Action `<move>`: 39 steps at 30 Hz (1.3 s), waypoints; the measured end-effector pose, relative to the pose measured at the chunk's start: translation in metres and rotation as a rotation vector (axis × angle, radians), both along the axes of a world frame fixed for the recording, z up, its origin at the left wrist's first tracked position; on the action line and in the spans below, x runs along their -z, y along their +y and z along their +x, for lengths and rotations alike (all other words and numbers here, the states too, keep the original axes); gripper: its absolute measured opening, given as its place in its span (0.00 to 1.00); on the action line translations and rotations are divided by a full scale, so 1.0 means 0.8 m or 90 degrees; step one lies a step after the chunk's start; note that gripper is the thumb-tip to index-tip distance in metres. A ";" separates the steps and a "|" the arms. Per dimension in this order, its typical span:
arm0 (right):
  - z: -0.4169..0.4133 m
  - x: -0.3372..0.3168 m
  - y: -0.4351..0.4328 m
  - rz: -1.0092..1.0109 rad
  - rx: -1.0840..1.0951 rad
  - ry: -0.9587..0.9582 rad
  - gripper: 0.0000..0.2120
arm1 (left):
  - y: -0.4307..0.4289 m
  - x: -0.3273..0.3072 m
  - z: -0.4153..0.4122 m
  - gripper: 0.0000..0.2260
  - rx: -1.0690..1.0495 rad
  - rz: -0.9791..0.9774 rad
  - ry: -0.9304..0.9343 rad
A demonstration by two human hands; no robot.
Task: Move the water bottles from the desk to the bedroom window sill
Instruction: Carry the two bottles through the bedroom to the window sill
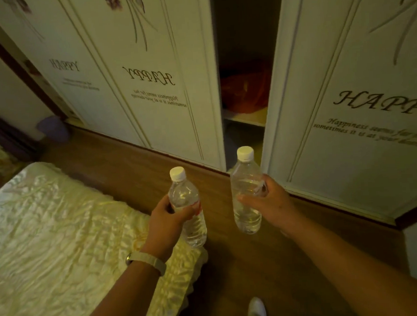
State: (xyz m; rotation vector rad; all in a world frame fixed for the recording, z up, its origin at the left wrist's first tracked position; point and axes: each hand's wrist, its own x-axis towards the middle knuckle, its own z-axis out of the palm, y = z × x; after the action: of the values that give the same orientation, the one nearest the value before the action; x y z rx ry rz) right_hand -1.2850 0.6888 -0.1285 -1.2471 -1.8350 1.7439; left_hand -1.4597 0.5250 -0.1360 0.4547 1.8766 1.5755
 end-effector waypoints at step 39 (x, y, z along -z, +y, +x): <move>-0.635 0.006 0.378 0.062 -0.300 0.006 0.24 | 0.298 0.020 -0.527 0.22 -0.253 0.031 -0.054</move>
State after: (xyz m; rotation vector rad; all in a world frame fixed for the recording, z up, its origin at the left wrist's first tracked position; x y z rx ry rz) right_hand -1.7927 0.9909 -0.1330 -0.8098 -2.3162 1.8439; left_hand -1.8813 0.7632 -0.1516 0.0301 1.9487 1.8651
